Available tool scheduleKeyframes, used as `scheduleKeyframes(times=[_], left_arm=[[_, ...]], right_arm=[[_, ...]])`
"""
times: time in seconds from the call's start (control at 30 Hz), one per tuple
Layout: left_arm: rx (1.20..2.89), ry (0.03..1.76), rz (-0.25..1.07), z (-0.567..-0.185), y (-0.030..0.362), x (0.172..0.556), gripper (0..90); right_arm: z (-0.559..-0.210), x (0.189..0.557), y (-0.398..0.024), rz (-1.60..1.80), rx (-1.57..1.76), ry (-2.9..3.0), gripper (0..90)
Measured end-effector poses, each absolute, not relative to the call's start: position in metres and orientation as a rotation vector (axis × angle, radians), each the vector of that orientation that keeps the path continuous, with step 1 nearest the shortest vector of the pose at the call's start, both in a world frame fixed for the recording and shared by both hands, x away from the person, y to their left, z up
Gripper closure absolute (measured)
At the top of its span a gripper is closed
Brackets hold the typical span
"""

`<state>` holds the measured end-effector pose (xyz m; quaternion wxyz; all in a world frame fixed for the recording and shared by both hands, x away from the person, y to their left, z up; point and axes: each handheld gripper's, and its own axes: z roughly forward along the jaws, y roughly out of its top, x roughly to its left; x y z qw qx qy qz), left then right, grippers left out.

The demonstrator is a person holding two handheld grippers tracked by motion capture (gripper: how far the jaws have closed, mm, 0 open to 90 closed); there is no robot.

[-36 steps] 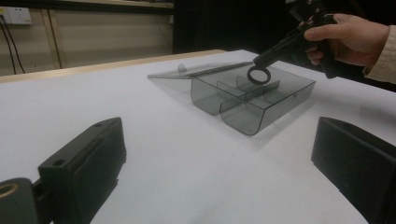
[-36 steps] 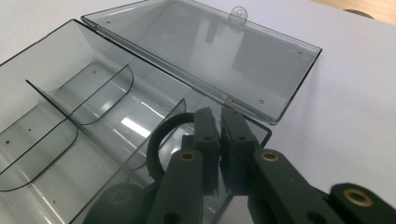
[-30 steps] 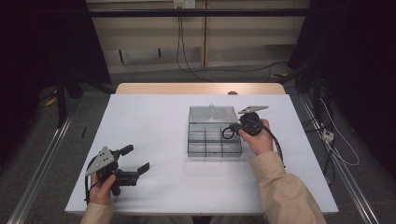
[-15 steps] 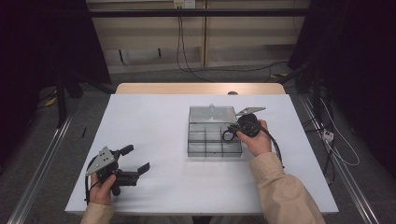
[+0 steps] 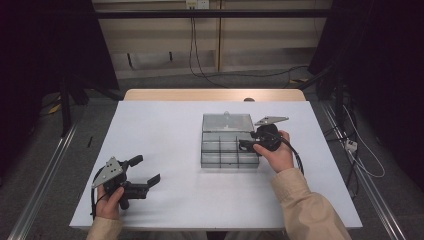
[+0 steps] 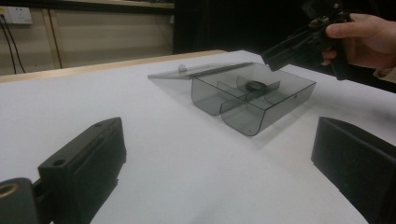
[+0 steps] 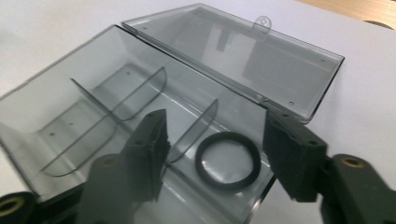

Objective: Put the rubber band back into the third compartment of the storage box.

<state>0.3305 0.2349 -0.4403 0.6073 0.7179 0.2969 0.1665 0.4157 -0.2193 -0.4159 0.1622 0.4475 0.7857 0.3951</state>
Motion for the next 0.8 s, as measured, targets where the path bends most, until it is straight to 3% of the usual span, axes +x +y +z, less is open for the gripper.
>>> scheduleKeyframes(times=[0.2,0.8], left_arm=[[1.671,0.686,0.384,-0.441,0.234,0.331,2.9],[1.665,0.692,0.385,-0.441,0.235,0.329,2.9]], right_arm=[[-0.414,0.400,-0.222,1.147,1.265,2.245,22.9],[-0.420,0.363,-0.245,1.186,1.244,2.210,19.0]])
